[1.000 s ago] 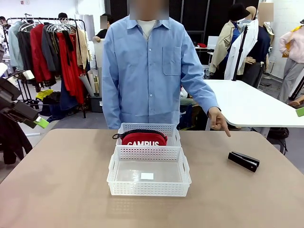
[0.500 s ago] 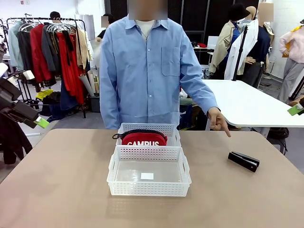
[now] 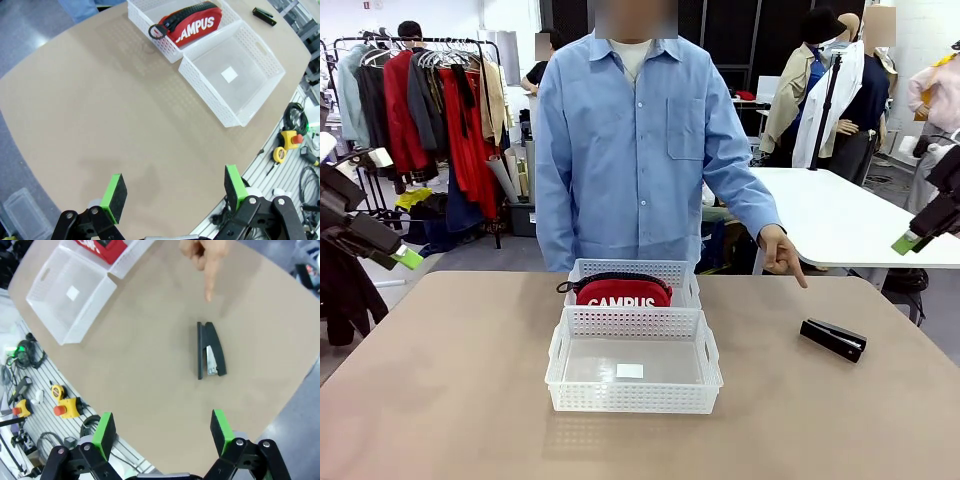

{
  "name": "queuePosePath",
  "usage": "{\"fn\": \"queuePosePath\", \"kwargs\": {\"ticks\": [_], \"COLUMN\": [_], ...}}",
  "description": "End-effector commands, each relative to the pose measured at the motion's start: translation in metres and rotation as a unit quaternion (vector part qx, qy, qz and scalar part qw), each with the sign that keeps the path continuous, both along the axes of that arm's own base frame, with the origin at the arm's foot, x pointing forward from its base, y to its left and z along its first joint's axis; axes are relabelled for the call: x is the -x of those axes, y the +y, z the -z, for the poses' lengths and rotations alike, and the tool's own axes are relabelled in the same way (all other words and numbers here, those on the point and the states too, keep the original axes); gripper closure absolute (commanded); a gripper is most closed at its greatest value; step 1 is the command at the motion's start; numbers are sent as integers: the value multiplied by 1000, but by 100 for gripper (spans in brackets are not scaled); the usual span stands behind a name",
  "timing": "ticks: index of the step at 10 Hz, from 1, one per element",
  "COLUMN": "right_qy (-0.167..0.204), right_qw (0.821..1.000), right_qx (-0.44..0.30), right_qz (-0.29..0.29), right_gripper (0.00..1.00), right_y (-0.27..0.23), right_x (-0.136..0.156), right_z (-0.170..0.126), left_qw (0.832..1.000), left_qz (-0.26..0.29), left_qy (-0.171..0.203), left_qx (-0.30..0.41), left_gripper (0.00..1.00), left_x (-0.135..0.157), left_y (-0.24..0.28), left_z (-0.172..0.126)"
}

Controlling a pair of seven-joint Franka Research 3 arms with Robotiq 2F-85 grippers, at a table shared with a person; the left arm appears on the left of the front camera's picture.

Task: Distribute items into two baskets.
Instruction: Pick up the Stapler that the person points to.

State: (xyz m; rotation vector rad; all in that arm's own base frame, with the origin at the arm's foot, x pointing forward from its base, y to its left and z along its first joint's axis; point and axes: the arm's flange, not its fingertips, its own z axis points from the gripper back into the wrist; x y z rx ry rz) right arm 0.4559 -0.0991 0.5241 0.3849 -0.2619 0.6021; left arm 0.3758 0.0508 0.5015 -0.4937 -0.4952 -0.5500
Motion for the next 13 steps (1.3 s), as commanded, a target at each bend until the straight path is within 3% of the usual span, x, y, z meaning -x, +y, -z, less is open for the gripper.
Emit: {"fn": "queuePosePath", "kwargs": {"ticks": [1, 8, 13], "right_qy": [12, 16, 16], "right_qw": [999, 991, 991], "right_qx": [25, 106, 122], "right_qz": [24, 83, 44], "right_gripper": [0, 0, 0], "right_y": [10, 55, 68], "right_x": [-10, -33, -34], "right_z": [-2, 45, 84], "left_qw": [1000, 1000, 1000], "left_qz": [0, 0, 0], "left_qy": [4, 4, 4], "left_qx": [-3, -3, -3], "left_gripper": [0, 0, 0], "left_x": [0, 0, 0], "left_y": [1, 1, 1], "left_z": [-2, -2, -2]}}
